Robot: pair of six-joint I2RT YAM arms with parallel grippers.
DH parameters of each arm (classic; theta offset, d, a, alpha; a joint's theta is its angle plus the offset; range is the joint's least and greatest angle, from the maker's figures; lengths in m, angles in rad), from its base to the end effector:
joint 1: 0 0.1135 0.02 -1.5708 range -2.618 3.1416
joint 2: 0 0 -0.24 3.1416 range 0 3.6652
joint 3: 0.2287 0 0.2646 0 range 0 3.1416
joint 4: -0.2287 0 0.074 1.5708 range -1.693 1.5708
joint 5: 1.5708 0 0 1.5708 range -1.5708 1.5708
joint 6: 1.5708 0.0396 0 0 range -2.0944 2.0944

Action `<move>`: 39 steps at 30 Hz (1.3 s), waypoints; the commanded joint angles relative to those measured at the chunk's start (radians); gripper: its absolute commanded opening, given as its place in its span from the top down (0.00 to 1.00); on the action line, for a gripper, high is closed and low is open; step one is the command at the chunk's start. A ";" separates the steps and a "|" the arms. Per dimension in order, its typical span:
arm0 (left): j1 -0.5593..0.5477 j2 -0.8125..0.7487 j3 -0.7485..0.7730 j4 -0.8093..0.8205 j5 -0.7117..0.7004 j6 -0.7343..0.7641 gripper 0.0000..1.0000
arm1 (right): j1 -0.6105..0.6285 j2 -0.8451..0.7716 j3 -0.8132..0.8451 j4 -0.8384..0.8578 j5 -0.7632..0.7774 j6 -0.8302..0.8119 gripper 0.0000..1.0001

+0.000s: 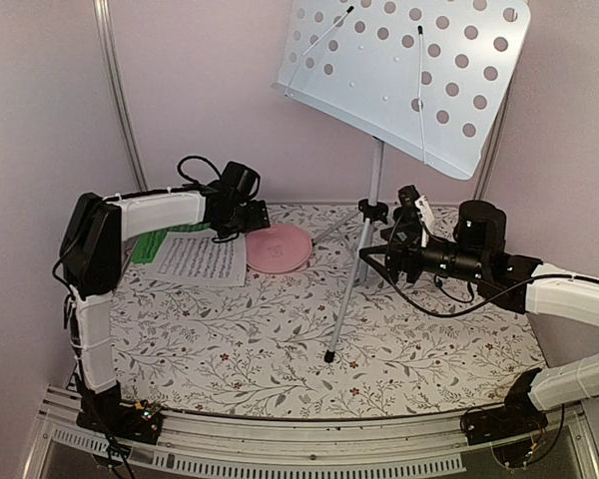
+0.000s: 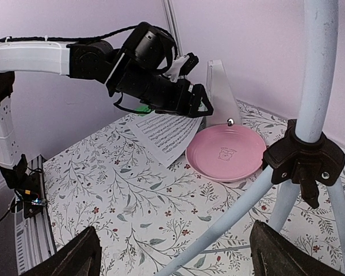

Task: Set up the instrument practice props

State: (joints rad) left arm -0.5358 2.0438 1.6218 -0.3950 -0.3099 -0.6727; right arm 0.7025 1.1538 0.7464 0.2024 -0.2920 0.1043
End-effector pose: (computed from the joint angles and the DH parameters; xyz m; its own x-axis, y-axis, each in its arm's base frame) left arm 0.4064 -0.2273 0.1949 -0.6815 -0.2855 -0.6739 -0.1507 0.9558 -0.2526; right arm 0.2161 0.1979 0.2631 -0.2413 -0.0737 -0.9676 -0.8132 0.5595 0.1602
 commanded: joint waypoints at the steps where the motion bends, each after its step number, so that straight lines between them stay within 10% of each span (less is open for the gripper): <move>1: 0.019 0.080 0.084 -0.094 -0.046 0.007 0.13 | 0.007 0.016 0.017 0.029 0.007 0.002 0.09; 18: 0.040 0.247 0.214 -0.197 -0.136 -0.029 0.42 | 0.007 0.035 0.017 0.045 0.006 0.003 0.09; 22: 0.040 0.222 0.210 -0.219 -0.133 -0.039 0.67 | 0.006 0.031 0.017 0.043 0.008 0.003 0.09; 28: 0.042 -0.023 -0.002 -0.096 -0.109 -0.107 1.00 | 0.007 0.029 0.019 0.046 0.006 0.006 0.09; 39: 0.043 -0.491 -0.227 0.050 0.107 -0.284 1.00 | 0.092 0.037 0.016 0.123 0.029 -0.028 0.09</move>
State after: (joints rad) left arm -0.5014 1.6562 1.4532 -0.4171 -0.3145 -0.8597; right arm 0.7403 1.1870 0.7464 0.2592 -0.2886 0.1032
